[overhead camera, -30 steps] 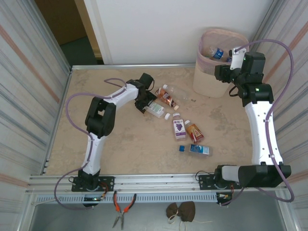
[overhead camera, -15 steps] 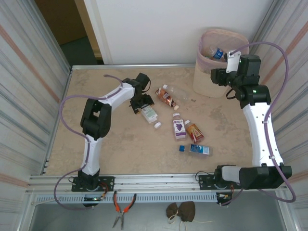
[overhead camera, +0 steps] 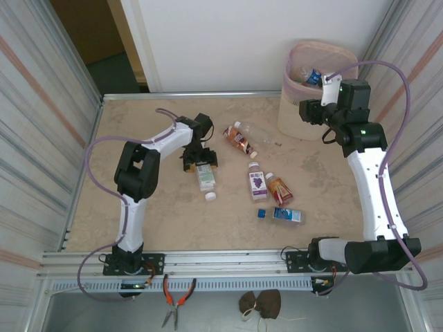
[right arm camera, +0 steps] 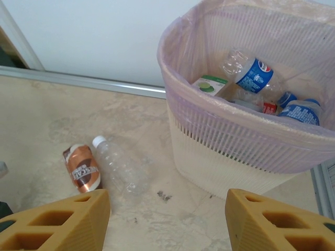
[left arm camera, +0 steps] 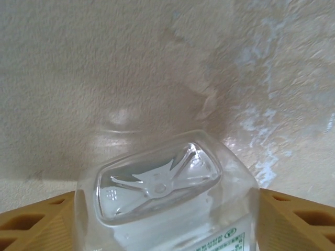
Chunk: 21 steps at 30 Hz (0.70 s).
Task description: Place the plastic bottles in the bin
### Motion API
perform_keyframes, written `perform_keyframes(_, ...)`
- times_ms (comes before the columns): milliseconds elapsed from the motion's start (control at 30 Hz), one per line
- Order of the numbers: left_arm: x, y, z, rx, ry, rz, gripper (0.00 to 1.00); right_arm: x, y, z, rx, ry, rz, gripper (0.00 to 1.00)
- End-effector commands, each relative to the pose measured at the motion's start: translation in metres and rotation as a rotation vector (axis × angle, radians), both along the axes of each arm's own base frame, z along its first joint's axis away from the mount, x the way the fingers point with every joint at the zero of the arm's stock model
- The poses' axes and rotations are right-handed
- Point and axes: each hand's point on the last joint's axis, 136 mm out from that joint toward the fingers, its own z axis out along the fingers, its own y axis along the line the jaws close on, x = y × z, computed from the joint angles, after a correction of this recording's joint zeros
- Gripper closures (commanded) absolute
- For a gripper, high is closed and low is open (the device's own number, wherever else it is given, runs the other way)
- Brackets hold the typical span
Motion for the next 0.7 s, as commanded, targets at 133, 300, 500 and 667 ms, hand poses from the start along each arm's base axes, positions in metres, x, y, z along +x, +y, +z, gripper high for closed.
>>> perform_keyframes(133,-0.02,0.002,0.002,0.02,0.027,-0.012,0.17,-0.014,0.0,0.01,0.005,-0.02,-0.019,0.41)
perform_keyframes(300,-0.021,0.004,0.013,0.013,-0.001,0.004,0.23,-0.017,0.001,0.01,0.003,-0.02,-0.016,0.41)
perform_keyframes(500,-0.022,0.004,0.018,0.009,-0.017,0.01,0.3,-0.018,0.003,0.011,0.006,-0.022,-0.009,0.42)
perform_keyframes(667,-0.016,0.006,0.033,0.0,-0.079,0.004,0.33,-0.021,0.009,0.011,0.017,-0.02,0.011,0.42)
